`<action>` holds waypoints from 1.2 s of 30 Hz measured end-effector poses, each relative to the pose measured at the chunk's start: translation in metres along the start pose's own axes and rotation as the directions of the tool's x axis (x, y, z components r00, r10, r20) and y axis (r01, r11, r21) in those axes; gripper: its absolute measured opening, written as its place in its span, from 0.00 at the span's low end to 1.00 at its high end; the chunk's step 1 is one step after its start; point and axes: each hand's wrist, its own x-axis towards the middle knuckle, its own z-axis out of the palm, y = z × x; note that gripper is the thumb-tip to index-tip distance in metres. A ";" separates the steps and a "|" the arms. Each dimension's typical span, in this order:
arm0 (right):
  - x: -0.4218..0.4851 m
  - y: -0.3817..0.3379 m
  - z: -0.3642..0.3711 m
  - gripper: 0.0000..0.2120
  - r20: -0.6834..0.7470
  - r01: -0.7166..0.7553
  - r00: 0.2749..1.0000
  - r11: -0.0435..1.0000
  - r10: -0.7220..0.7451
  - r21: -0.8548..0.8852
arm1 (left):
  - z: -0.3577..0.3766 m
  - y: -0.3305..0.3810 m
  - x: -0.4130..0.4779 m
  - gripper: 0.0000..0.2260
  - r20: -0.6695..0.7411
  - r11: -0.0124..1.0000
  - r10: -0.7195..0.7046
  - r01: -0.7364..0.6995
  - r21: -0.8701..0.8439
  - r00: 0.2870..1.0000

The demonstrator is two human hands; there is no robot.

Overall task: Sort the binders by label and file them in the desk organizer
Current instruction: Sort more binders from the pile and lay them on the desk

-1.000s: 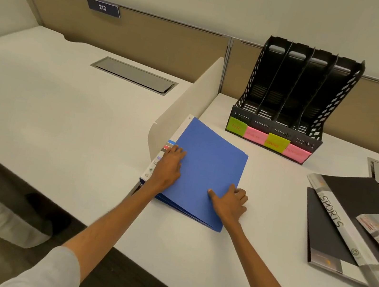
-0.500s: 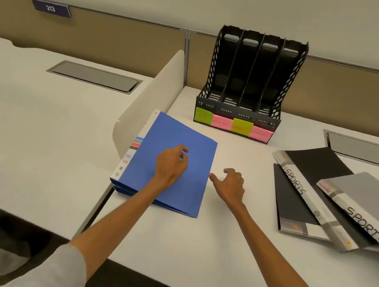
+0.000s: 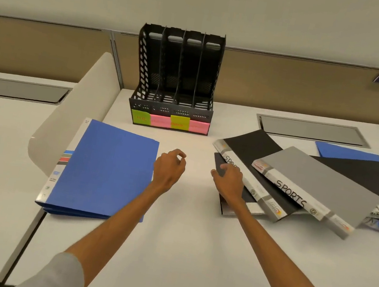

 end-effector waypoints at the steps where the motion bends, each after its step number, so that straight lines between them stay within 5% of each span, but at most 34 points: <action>1: 0.003 0.006 -0.008 0.19 -0.026 -0.005 1.000 1.000 0.005 0.000 | 0.008 0.008 0.001 0.08 0.016 1.000 -0.010 0.010 -0.002 1.000; 6: 0.019 0.041 -0.044 0.15 -0.130 -0.017 0.991 0.999 0.012 -0.038 | 0.051 0.049 0.003 0.24 0.198 0.986 -0.147 0.130 0.100 0.969; 8: 0.025 0.054 -0.056 0.14 -0.179 0.001 0.984 0.997 -0.015 -0.079 | 0.069 0.060 0.003 0.34 0.347 0.964 -0.257 0.214 0.158 0.902; 12: 0.032 0.083 -0.079 0.14 -0.233 -0.011 0.972 0.983 -0.032 -0.181 | 0.106 0.086 -0.001 0.41 0.573 0.919 -0.329 0.394 0.011 0.751; 15: 0.038 0.108 -0.094 0.15 -0.217 -0.012 0.975 0.965 -0.046 -0.261 | 0.132 0.102 -0.008 0.45 0.513 0.952 -0.302 0.276 0.129 0.803; 24: 0.061 0.157 -0.130 0.15 -0.229 -0.012 0.971 0.936 -0.074 -0.351 | 0.171 0.135 0.006 0.45 0.495 0.973 -0.192 0.231 -0.019 0.847; 28: 0.073 0.167 -0.139 0.16 -0.230 -0.017 0.971 0.935 -0.070 -0.355 | 0.187 0.150 0.009 0.51 0.468 0.944 -0.306 0.327 0.040 0.829; 36: 0.094 0.169 -0.148 0.19 -0.205 -0.059 0.978 0.893 -0.038 -0.447 | 0.206 0.168 0.018 0.48 0.296 0.882 -0.466 0.466 0.075 0.834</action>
